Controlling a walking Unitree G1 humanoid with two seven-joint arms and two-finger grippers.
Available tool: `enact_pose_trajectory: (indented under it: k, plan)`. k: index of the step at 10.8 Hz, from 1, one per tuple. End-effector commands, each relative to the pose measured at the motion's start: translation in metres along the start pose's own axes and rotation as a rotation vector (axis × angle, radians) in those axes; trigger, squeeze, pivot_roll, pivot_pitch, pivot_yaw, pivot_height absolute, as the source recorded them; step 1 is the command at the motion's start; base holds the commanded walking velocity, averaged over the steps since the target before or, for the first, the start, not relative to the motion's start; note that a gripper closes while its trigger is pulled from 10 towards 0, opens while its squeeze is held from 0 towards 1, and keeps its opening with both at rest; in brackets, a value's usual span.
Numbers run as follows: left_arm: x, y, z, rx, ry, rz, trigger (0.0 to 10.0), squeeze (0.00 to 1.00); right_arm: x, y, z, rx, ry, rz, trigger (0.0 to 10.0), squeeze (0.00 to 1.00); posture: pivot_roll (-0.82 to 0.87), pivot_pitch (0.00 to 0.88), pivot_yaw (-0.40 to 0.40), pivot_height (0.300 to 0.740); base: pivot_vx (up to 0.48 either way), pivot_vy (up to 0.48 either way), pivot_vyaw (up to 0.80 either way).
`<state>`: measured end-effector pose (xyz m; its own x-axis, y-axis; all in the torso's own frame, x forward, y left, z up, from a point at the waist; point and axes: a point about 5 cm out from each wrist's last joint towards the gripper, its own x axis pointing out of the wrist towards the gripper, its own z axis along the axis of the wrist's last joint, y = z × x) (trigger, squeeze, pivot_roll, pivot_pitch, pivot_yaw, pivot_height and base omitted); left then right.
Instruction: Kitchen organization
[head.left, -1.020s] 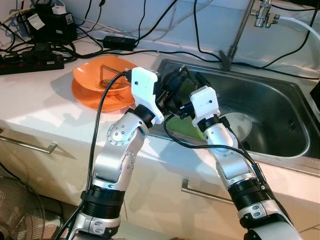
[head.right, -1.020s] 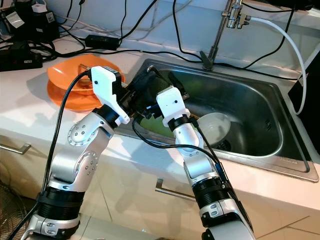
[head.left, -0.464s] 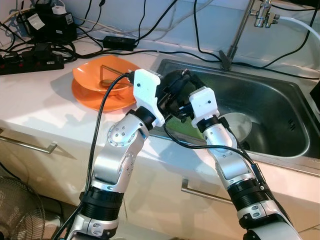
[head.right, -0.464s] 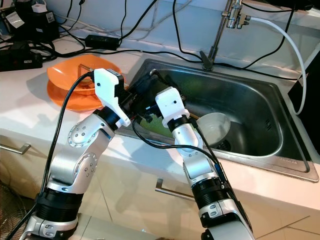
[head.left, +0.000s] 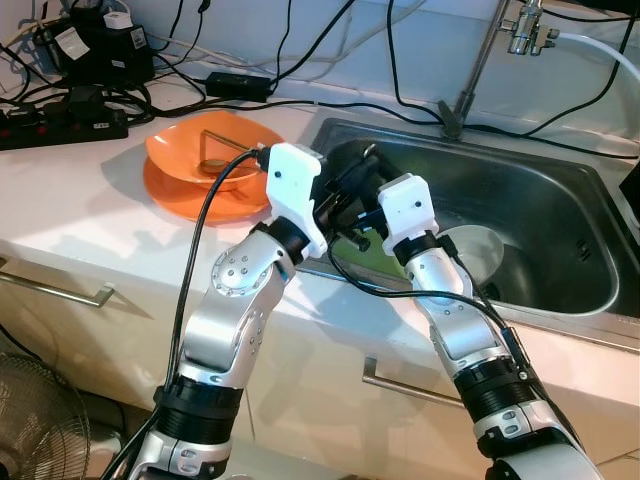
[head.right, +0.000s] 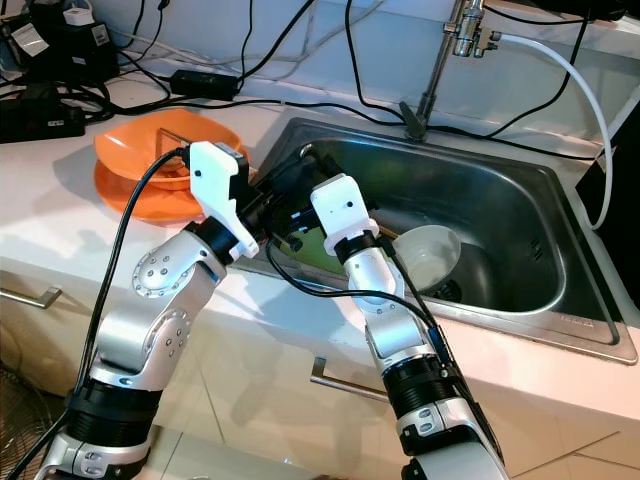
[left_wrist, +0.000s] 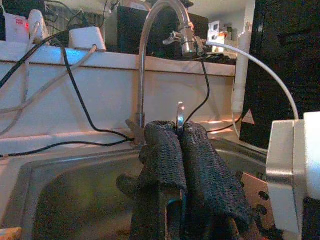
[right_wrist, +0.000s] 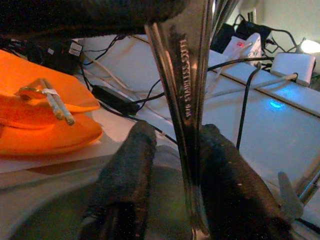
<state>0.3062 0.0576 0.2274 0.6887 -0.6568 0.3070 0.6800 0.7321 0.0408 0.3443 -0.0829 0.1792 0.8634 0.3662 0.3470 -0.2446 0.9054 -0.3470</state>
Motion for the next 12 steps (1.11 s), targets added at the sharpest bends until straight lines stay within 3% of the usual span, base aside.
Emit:
enact_pose_trajectory:
  k: [1,7,8,9,12]
  plan:
    - [0.0001,-0.0057,-0.0051,-0.002,0.036,-0.030,10.0,0.00,0.0031,-0.0057,0.0040,0.005,-0.017,-0.030,0.0,0.00,0.25,0.025,-0.046,0.740,0.000,0.000,0.00]
    - [-0.0001,-0.0037,-0.0011,0.002,0.022,-0.017,10.0,0.00,0.0025,-0.0071,0.0015,0.005,-0.009,-0.038,0.0,0.00,0.25,0.026,-0.050,0.740,0.000,0.000,0.00]
    - [0.0002,-0.0036,-0.0007,0.002,0.018,-0.015,10.0,0.46,0.0024,-0.0073,0.0014,0.004,-0.009,-0.039,0.0,0.00,0.25,0.026,-0.050,0.740,0.000,0.000,0.00]
    - [0.0004,-0.0022,0.0001,-0.004,0.012,-0.004,10.0,1.00,0.0028,-0.0076,0.0017,0.004,-0.009,-0.040,0.0,0.00,0.25,0.027,-0.051,0.740,0.000,0.000,0.00]
    - [0.0000,0.0014,0.0035,-0.002,-0.005,0.018,10.0,1.00,0.0034,-0.0090,0.0012,0.003,-0.007,-0.045,0.0,0.00,0.26,0.027,-0.054,0.740,0.000,0.000,0.00]
